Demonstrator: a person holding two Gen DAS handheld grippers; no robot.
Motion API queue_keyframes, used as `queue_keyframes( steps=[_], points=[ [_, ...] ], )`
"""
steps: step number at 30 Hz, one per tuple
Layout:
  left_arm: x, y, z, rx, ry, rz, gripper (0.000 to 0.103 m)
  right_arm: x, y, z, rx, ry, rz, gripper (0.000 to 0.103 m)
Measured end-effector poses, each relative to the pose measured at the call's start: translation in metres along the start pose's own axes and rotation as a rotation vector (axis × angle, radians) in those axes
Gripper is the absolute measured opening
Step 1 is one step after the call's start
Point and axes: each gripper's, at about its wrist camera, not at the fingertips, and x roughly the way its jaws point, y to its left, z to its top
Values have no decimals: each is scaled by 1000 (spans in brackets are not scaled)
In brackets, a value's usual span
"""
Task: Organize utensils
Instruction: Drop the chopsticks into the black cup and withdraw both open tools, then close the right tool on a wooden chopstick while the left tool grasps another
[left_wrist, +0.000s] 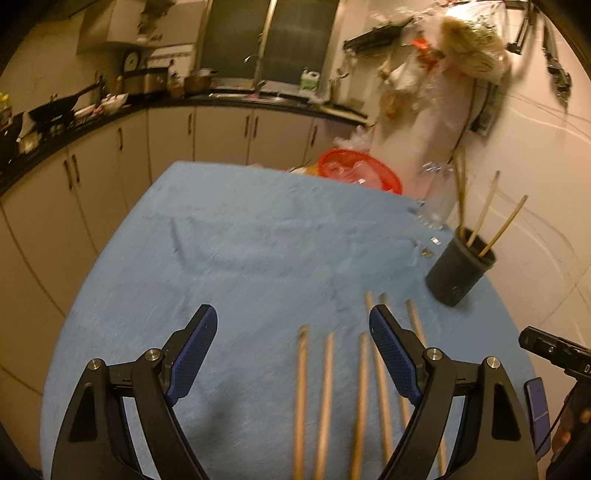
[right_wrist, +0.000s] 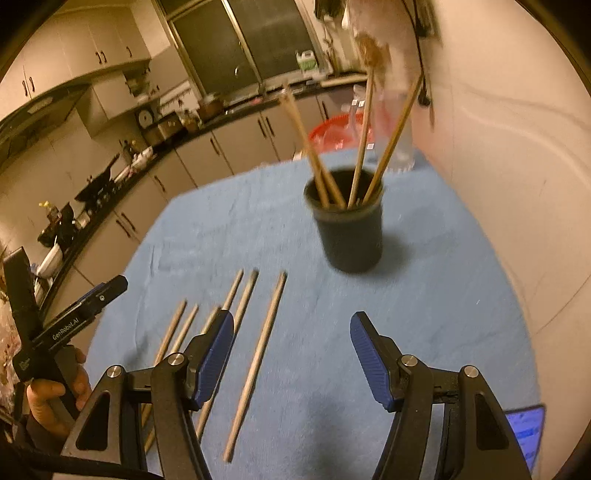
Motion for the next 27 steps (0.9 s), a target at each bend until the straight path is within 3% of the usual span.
queue_keyframes(
  steps=[10, 12, 16, 23, 25, 27],
  points=[
    [16, 5, -4, 27, 56, 15, 83, 10, 13, 3, -55, 20, -9, 69],
    [21, 4, -4, 32, 66, 12, 83, 13, 14, 5, -61, 25, -16, 59],
    [30, 2, -7, 53, 89, 7, 82, 23, 14, 6, -72, 58, -16, 49],
    [53, -9, -10, 150, 153, 4, 60, 40, 17, 5, -83, 91, -14, 41],
    [60, -14, -11, 174, 174, -12, 45, 45, 20, 5, -92, 96, -18, 38],
    [68, -19, -13, 194, 201, -24, 37, 52, 22, 5, -105, 104, -27, 35]
  ],
)
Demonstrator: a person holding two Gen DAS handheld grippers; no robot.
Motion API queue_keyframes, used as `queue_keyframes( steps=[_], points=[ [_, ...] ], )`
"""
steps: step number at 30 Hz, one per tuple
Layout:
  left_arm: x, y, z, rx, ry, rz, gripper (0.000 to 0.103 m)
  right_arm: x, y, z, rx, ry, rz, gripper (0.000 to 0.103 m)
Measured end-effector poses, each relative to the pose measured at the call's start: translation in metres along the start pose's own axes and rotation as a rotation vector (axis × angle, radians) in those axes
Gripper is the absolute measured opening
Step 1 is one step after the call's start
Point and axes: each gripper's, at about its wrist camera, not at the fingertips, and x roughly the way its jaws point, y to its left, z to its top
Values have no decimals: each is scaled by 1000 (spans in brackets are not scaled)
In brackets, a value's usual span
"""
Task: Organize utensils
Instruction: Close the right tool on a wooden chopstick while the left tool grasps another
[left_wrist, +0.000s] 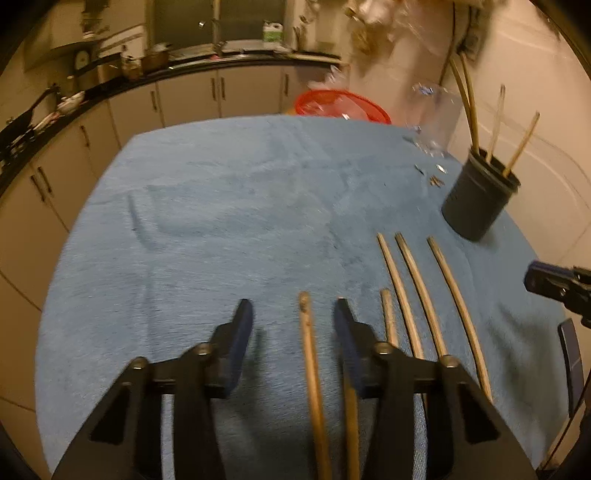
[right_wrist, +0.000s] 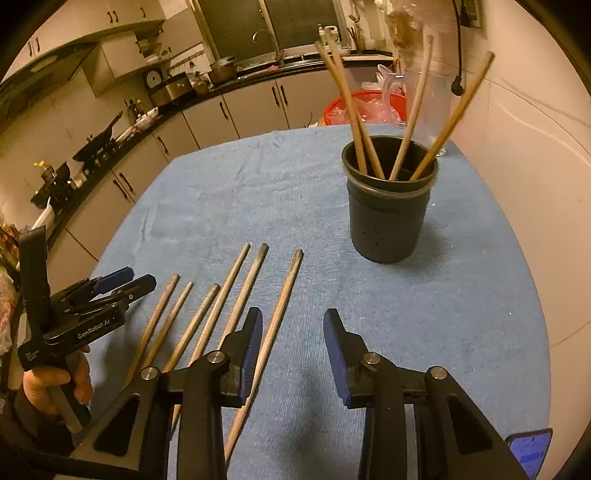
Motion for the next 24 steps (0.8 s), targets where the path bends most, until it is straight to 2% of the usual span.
queue_keyframes(
  steps=[5, 9, 14, 16, 24],
  points=[
    [18, -4, 1, 16, 36, -14, 32, 17, 4, 4, -18, 25, -12, 32],
    [29, -7, 4, 24, 60, -32, 21, 30, 6, 9, -27, 42, -18, 29],
    [35, -7, 10, 21, 67, -41, 16, 45, 7, 19, -34, 53, -36, 27],
    [36, -4, 12, 18, 73, -36, 8, 53, 6, 23, -35, 61, -45, 26],
    [38, 10, 15, -55, 91, -109, 7, 90, 12, 44, -28, 113, -52, 25]
  ],
)
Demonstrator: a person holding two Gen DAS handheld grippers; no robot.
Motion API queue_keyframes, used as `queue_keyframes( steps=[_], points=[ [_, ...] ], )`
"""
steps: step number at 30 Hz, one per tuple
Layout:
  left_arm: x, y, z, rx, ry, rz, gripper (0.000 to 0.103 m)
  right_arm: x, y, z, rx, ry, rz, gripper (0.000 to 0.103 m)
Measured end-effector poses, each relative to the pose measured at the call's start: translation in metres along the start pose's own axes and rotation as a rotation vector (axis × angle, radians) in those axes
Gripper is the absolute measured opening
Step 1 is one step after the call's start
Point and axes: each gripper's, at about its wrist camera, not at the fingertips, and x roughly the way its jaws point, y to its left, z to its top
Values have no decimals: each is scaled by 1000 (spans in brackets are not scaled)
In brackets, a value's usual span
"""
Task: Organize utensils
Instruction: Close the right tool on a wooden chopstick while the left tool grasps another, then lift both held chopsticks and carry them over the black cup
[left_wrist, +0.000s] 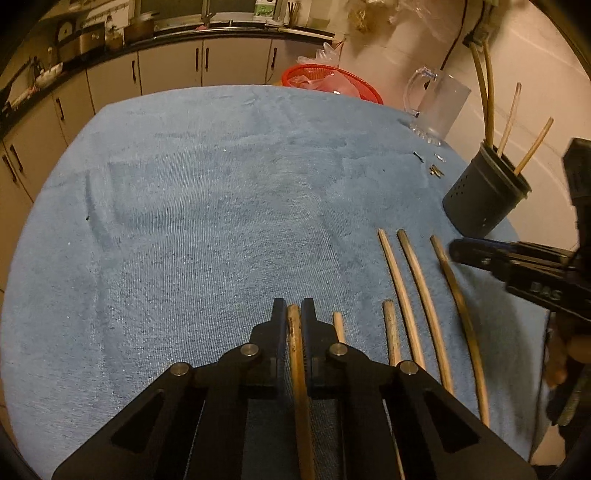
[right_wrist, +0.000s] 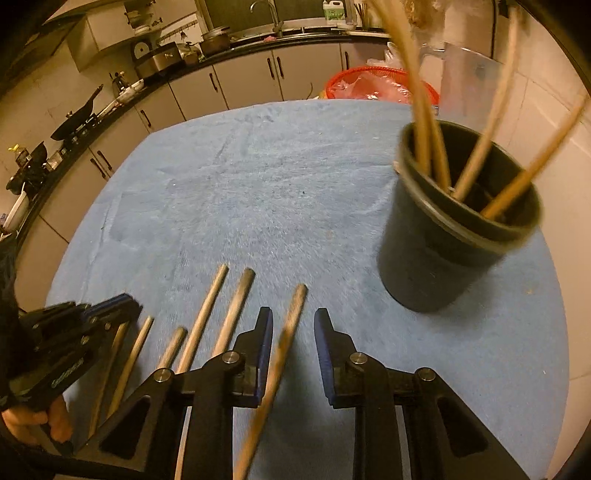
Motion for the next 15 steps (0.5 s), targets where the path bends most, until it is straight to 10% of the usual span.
queue_keyframes(
  steps=[15],
  points=[
    [-6, 8, 14, -80, -6, -25, 7, 12, 7, 6, -8, 25, -33, 7]
  ],
)
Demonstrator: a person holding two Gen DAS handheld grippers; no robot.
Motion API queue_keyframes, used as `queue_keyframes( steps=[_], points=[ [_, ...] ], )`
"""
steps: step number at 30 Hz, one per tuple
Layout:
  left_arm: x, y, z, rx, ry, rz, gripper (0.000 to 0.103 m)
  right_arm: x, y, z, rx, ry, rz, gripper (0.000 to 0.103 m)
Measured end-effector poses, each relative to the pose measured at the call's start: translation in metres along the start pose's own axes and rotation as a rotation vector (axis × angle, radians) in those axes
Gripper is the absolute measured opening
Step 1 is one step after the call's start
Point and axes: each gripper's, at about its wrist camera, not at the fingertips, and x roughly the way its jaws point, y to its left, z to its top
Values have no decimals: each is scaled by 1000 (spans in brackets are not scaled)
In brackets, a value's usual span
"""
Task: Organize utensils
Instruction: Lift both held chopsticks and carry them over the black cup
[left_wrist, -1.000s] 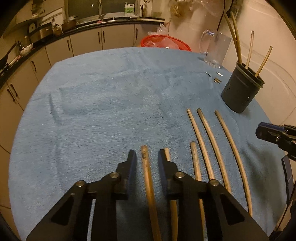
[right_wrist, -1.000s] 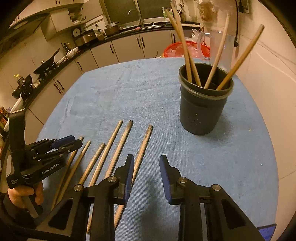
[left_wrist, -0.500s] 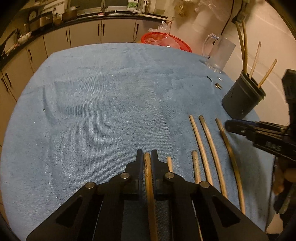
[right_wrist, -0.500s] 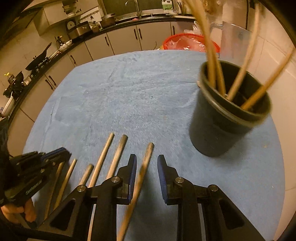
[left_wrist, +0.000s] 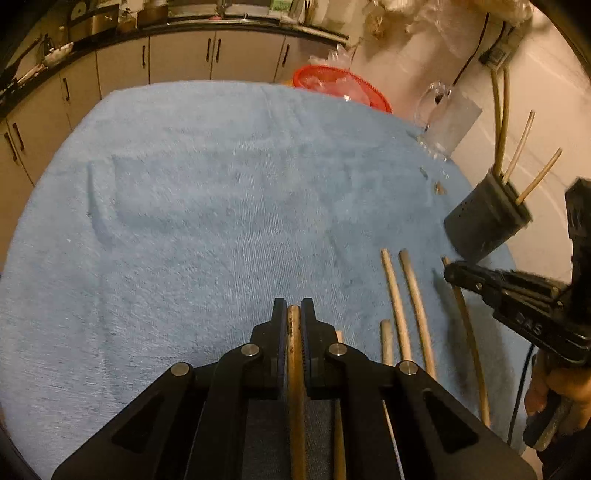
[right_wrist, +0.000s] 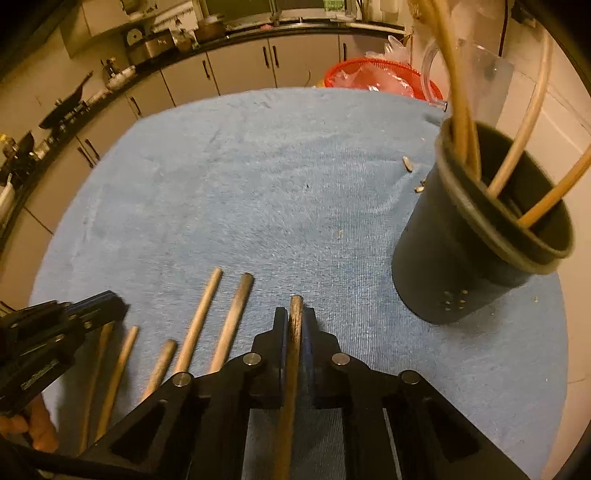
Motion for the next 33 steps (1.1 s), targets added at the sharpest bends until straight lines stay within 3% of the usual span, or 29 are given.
queue_keyframes(
  steps=[21, 33],
  points=[
    [-145, -28, 30, 39, -317, -26, 7, -155, 15, -14, -70, -292, 166, 7],
    [-175, -46, 44, 34, -462, 15, 6, -210, 18, -12, -106, -410, 165, 7]
  ],
)
